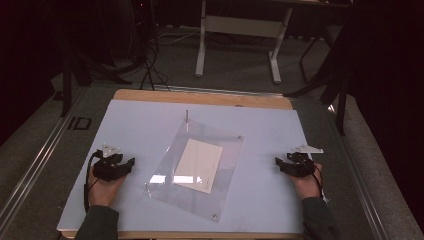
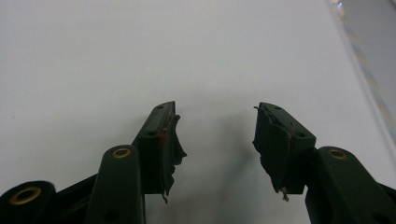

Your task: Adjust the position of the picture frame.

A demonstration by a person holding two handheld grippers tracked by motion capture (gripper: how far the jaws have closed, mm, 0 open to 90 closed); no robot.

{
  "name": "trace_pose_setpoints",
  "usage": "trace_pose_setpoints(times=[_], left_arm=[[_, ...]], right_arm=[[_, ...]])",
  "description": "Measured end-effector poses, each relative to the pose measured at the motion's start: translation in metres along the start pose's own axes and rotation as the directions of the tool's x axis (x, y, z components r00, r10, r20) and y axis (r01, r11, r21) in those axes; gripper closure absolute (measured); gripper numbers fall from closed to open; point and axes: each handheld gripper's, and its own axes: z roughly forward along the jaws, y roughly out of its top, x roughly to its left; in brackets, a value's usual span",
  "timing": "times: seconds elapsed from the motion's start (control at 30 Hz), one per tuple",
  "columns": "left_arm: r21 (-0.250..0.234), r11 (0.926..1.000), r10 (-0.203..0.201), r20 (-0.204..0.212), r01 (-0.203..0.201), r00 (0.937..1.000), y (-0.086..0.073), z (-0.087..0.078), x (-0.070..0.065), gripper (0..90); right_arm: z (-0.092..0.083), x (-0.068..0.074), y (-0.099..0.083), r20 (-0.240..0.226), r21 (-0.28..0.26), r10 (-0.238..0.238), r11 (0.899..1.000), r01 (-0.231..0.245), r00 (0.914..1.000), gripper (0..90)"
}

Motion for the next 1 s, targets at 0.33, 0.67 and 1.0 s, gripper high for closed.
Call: trace_pose_setpoints(times=[0.33,0.67,1.0], left_arm=[[-0.059,0.9978,-0.027,0.033,0.029,0.9991,-0.004,-0.01,0.005,52.0],[-0.102,0.9928,-0.053,0.085,0.062,0.9949,-0.003,-0.019,0.005,54.8],[-0.111,0.9931,-0.028,0.107,0.04,0.9939,-0.001,-0.029,-0.002,57.9]], right_arm=[[0.001,0.001,-0.003,-0.002,-0.008,-0.009,1.0,0.009,1.0,49.0],[-0.001,0.008,0.001,-0.014,-0.023,-0.031,0.999,0.03,0.9994,51.5],[-0.003,0.014,0.012,-0.05,-0.055,-0.057,0.997,0.054,0.9971,57.7]])
